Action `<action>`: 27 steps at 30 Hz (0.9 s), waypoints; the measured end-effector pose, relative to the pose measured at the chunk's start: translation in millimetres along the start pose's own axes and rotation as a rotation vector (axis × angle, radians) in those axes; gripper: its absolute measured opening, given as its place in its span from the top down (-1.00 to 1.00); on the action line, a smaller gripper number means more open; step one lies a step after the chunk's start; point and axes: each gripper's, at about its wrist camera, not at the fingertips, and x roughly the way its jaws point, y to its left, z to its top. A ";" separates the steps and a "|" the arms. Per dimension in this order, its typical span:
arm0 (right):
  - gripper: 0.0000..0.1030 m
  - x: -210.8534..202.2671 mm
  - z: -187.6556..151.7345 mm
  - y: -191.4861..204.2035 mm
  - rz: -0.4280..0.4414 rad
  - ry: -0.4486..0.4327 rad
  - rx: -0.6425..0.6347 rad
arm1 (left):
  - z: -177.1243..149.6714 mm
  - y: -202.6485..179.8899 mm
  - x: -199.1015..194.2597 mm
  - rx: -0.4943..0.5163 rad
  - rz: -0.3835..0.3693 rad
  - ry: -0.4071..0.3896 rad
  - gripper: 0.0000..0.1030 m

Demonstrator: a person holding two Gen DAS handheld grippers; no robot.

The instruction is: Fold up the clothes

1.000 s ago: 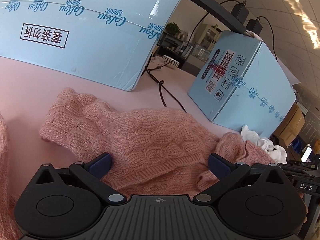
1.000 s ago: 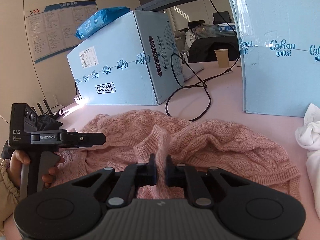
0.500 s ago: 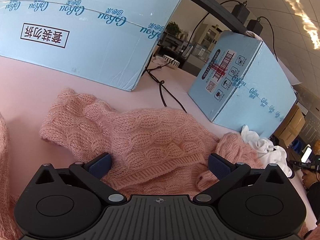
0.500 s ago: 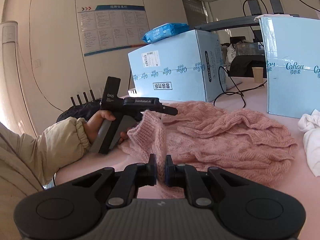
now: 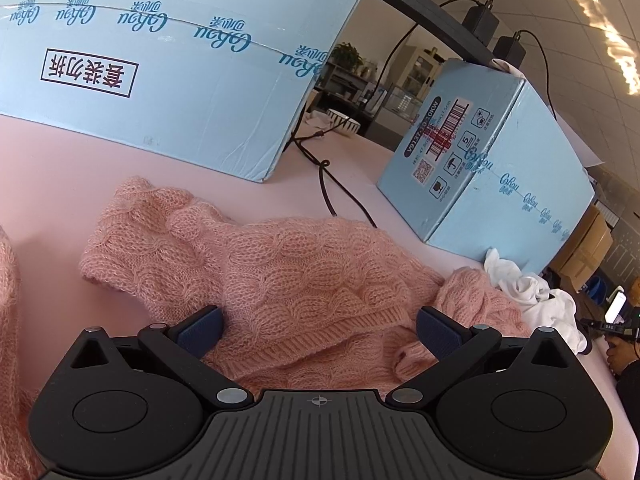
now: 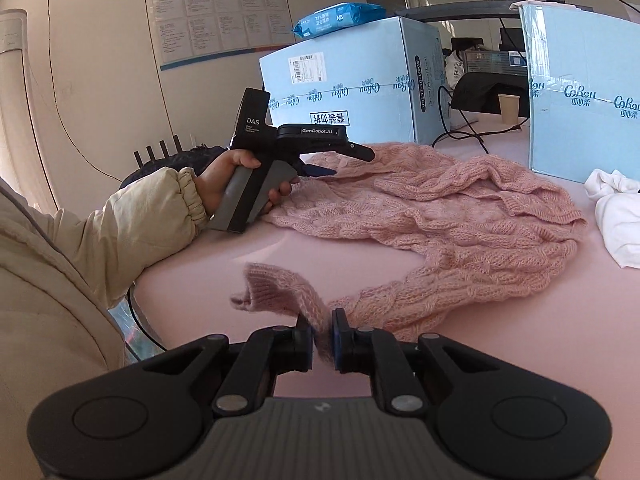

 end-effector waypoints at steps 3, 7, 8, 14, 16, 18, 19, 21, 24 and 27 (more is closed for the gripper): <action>0.51 -0.3 -5.7 -0.8 0.004 0.027 0.012 | 0.0 -0.4 0.4 0.001 0.000 0.000 -1.00; -0.54 -4.9 -11.1 3.2 0.036 0.042 0.009 | 0.2 0.9 0.3 0.001 0.000 0.000 -1.00; -0.57 -7.8 -11.3 6.3 0.044 0.041 -0.006 | 0.2 1.1 0.3 0.002 0.000 0.000 -1.00; -0.66 -36.9 3.4 17.0 0.048 -0.089 -0.085 | 0.1 0.2 1.0 0.005 0.002 0.001 -1.00; -0.84 -44.9 15.1 12.6 0.060 -0.169 -0.072 | 0.2 0.8 0.7 0.005 0.003 0.000 -1.00; -0.86 -47.3 27.3 5.0 0.063 -0.243 -0.038 | 0.3 1.5 0.2 0.005 0.003 0.000 -1.00; -0.88 -45.8 33.7 -0.1 0.060 -0.274 -0.008 | 0.3 1.3 0.3 0.006 0.003 0.001 -1.00; -0.89 -36.7 46.6 -12.9 0.044 -0.312 0.087 | 0.2 0.5 0.6 0.009 0.005 0.001 -1.00; -0.89 -15.1 67.1 -44.0 0.050 -0.327 0.291 | 0.2 -0.6 1.1 0.013 0.008 0.002 -1.00; -0.89 13.0 78.8 -74.9 0.071 -0.316 0.500 | 0.5 -1.5 1.7 0.015 0.011 0.003 -1.00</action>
